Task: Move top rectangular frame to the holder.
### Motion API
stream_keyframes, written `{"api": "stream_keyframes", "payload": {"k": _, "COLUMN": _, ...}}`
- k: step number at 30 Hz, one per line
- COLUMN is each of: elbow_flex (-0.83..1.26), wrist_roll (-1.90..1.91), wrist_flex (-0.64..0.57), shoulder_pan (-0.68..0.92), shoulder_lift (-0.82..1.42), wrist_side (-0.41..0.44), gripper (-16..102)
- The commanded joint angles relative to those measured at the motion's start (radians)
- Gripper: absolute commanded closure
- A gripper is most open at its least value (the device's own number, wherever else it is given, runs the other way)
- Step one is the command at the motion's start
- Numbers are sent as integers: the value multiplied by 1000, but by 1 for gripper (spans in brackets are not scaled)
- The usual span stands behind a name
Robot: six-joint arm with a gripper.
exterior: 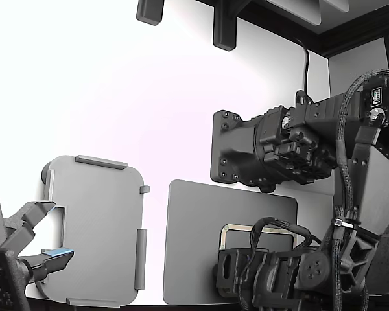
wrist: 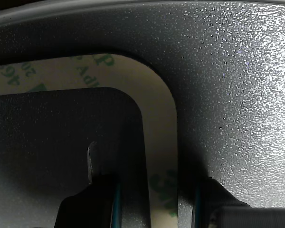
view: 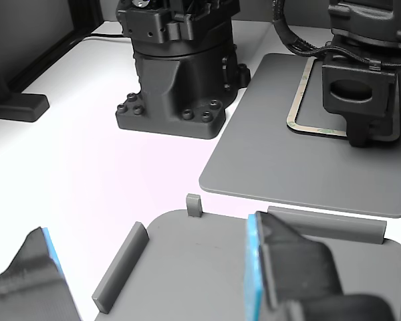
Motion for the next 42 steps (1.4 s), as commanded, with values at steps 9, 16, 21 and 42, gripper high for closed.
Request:
{"api": "stream_keyframes", "payload": {"k": 9, "elbow_flex": 2, "wrist_roll": 5, "wrist_flex": -15, "shoulder_pan": -21, "shoulder_lift": 18, "wrist_side": 41, "gripper": 66}}
{"api": "stream_keyframes", "payload": {"k": 16, "elbow_flex": -35, "wrist_roll": -15, "wrist_flex": 23, "shoulder_pan": -21, "shoulder_lift": 20, "wrist_side": 58, "gripper": 96}}
{"api": "stream_keyframes", "payload": {"k": 21, "elbow_flex": -163, "wrist_roll": 11, "wrist_flex": 150, "shoulder_pan": -25, "shoulder_lift": 26, "wrist_side": 64, "gripper": 97}}
{"api": "stream_keyframes", "payload": {"k": 42, "elbow_flex": -443, "wrist_roll": 385, "wrist_flex": 377, "shoulder_pan": -222, "shoulder_lift": 176, "wrist_side": 371, "gripper": 97}}
